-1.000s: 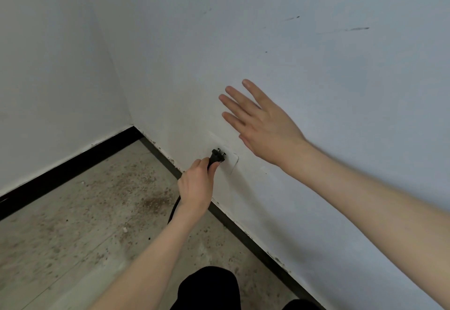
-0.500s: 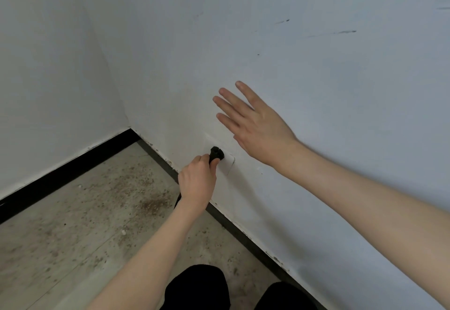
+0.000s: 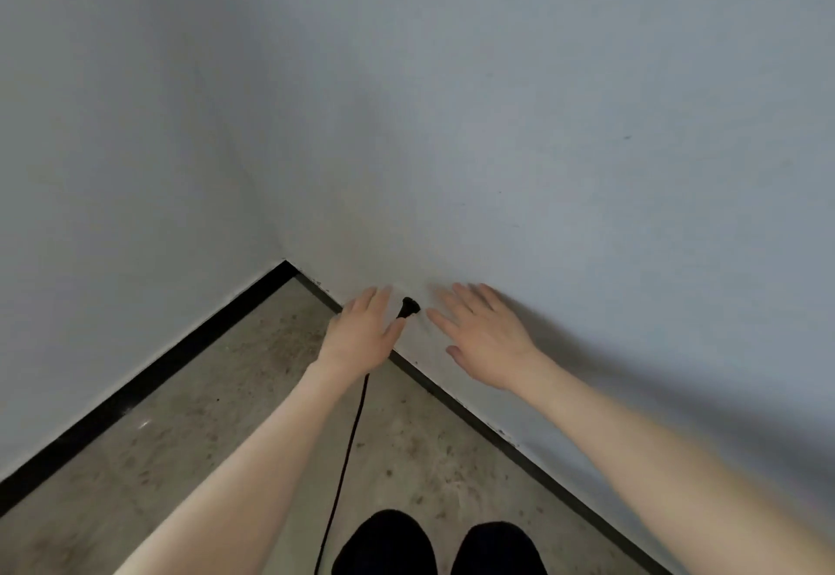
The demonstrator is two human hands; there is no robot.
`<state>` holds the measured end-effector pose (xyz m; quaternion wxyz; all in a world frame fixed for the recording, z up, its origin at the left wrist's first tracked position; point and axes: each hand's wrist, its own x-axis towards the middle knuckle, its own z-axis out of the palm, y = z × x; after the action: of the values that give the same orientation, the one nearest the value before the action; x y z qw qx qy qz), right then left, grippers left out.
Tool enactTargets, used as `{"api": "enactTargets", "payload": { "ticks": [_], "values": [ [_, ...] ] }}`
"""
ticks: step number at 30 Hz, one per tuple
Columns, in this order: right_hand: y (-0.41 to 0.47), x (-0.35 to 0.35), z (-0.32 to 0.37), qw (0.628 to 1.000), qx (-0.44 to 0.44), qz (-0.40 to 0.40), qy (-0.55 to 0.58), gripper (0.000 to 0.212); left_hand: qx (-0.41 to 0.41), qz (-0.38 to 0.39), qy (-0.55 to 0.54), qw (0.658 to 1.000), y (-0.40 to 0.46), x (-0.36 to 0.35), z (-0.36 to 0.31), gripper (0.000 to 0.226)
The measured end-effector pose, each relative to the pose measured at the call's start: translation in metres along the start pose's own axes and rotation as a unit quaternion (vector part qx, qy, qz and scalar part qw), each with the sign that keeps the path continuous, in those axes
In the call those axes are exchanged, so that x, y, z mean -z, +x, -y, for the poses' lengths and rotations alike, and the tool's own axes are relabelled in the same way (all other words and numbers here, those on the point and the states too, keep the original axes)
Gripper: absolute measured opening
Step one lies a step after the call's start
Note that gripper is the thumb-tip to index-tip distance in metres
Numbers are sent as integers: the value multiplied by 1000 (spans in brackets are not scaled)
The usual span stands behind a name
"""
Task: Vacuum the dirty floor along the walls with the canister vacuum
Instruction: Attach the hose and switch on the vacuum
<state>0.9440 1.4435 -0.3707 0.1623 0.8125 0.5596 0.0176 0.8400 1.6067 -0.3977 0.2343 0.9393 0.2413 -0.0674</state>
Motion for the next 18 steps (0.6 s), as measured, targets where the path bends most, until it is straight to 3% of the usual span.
{"api": "enactTargets", "payload": {
  "ticks": [5, 8, 13, 18],
  "values": [
    [-47, 117, -5, 981, -61, 79, 165, 69, -1, -50, 4, 999, -86, 121, -32, 61],
    [-60, 202, 2, 969, -65, 78, 226, 70, 36, -65, -44, 996, -143, 192, -45, 60],
    [-64, 316, 28, 958, 9, 30, 286, 70, 140, -136, -100, 976, -235, 282, -45, 58],
    [-60, 374, 67, 949, 131, -6, 285, 70, 234, -212, -110, 943, -307, 318, -45, 57]
  ]
}}
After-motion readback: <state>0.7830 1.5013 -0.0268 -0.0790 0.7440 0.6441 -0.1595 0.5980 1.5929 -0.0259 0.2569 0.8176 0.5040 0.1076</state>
